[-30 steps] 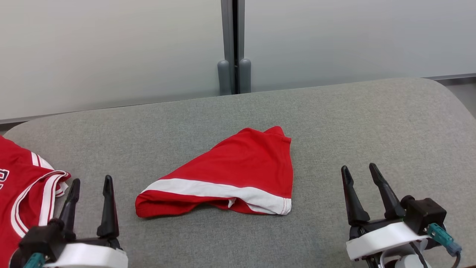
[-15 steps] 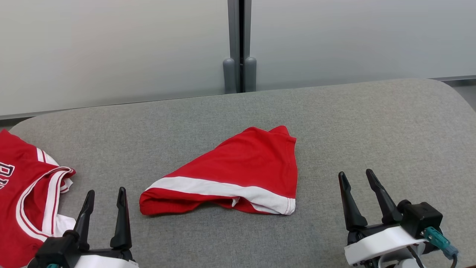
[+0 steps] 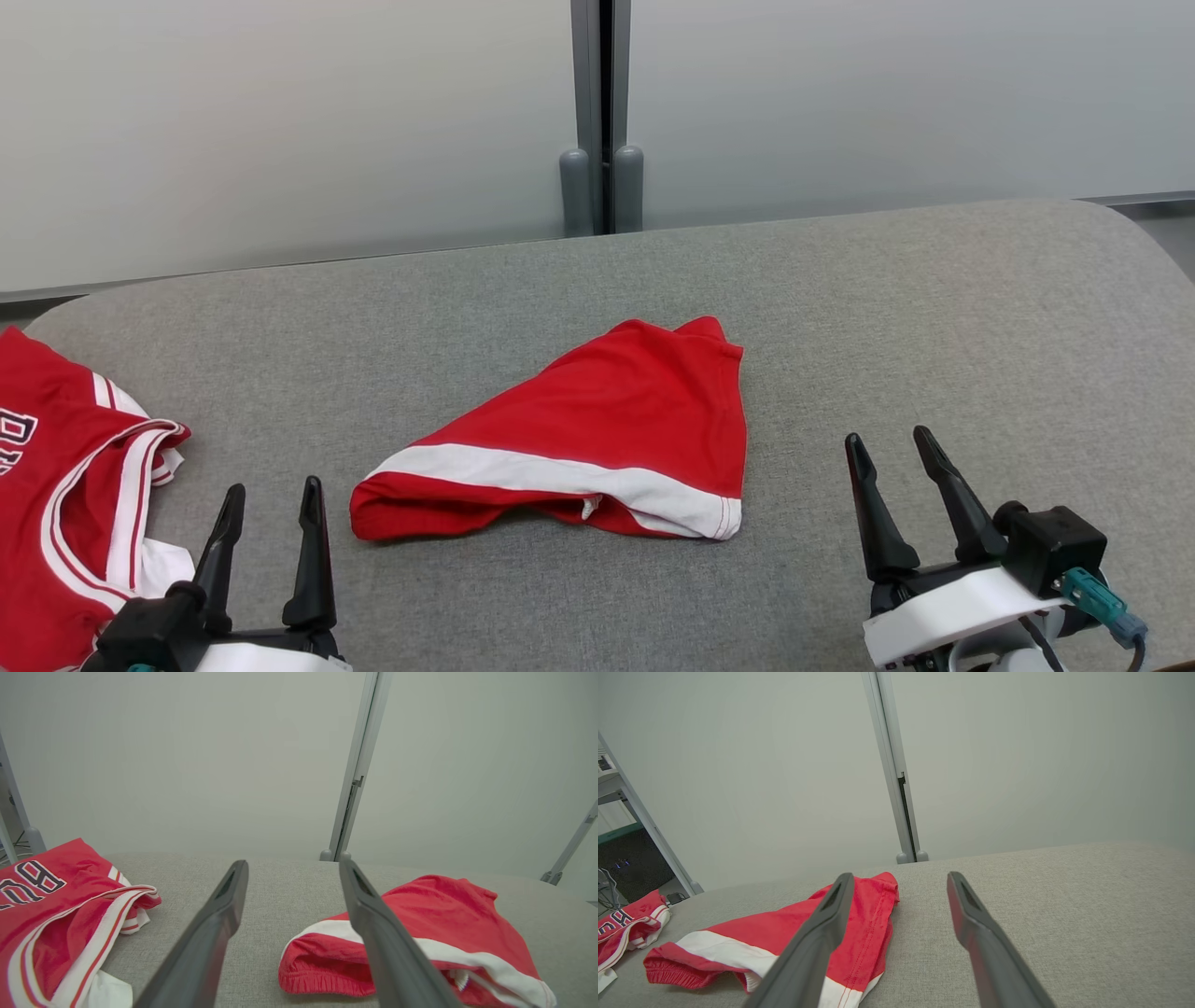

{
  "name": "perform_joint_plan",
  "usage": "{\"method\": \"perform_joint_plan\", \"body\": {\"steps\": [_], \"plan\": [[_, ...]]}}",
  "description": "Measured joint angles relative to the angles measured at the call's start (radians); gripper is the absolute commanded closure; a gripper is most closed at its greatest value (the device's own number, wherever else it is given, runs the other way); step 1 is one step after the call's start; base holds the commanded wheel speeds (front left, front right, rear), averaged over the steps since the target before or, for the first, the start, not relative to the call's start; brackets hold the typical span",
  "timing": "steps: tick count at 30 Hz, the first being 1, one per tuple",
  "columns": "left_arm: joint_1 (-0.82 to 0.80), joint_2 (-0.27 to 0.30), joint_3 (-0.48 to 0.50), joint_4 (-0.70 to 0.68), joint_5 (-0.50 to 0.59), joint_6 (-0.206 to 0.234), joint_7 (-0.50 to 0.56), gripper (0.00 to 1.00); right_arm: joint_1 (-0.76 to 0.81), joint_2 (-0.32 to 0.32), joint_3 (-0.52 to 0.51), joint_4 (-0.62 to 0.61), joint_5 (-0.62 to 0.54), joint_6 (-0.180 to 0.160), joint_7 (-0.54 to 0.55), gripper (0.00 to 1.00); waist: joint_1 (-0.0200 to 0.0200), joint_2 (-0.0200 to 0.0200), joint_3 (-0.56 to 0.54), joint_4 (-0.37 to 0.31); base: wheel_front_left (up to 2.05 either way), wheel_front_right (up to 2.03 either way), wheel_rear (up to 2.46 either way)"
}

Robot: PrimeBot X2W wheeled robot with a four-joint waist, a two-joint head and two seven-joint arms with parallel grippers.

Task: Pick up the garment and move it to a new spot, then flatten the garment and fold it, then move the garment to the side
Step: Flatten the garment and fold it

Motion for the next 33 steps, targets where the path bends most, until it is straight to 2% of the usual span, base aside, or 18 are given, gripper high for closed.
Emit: {"method": "perform_joint_plan", "body": {"steps": [13,18,24,33], "plan": [[-0.005,-0.010,0.013,0.020,0.008,-0.018,0.000,0.00,-0.002,-0.002,0.015,0.025,0.011,0.000,0.000,0.00,0.0000,0.0000,0.008,0.009,0.00,0.00,0.00],[-0.016,-0.012,0.010,0.024,0.013,-0.027,0.000,0.00,-0.003,-0.007,0.036,0.059,0.024,0.000,0.000,0.00,0.0000,0.0000,0.009,0.032,0.00,0.00,0.00],[-0.022,-0.019,0.007,0.028,0.017,-0.032,0.000,0.00,-0.028,-0.017,0.086,0.166,0.065,0.000,0.043,0.00,0.0000,0.0000,0.018,0.074,0.00,0.00,0.00],[-0.039,-0.028,-0.002,0.048,0.017,-0.043,0.000,0.00,-0.122,-0.019,0.137,0.349,0.130,0.000,0.184,0.00,0.0000,0.0000,0.040,0.157,0.00,0.00,0.00]]}}
